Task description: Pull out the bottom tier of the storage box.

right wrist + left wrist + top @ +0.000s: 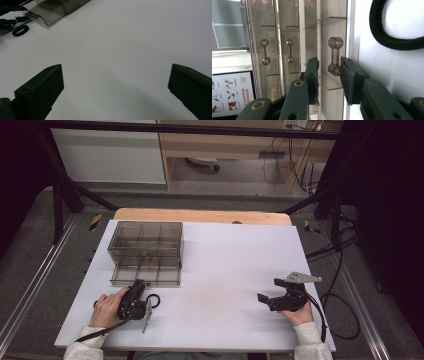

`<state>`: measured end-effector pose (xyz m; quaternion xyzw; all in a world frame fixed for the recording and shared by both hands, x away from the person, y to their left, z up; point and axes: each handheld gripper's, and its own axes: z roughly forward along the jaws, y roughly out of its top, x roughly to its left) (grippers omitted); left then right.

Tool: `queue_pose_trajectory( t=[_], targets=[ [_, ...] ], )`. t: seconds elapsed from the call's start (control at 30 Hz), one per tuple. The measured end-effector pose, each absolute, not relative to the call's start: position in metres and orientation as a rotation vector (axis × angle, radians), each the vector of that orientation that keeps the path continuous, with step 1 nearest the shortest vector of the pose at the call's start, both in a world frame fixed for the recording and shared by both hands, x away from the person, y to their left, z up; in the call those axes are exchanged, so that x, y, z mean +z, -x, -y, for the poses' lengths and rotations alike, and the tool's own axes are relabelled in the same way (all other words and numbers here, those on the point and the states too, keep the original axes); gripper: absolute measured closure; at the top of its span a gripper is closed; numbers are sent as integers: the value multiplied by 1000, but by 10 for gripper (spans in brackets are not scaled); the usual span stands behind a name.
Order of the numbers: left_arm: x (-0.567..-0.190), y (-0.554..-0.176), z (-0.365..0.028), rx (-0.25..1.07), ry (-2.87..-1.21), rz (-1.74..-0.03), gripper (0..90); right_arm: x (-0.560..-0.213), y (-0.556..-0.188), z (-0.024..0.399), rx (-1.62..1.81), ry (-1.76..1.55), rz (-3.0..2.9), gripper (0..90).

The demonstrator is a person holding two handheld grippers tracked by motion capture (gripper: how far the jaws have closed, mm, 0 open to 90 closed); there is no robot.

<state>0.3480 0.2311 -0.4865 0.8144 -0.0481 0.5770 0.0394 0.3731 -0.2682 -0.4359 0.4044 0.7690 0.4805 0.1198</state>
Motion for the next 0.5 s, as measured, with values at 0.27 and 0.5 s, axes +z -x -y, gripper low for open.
queue_pose_trajectory(
  t=[0.27,0.5],
  targets=[
    [-486,-348,-232,1757,-2508,144,680,-436,-373,268,1404,-1180,-2250,7],
    [-484,-349,-232,1701,-2523,112,663,-436,-373,268,1399,-1182,-2253,7]
  ],
)
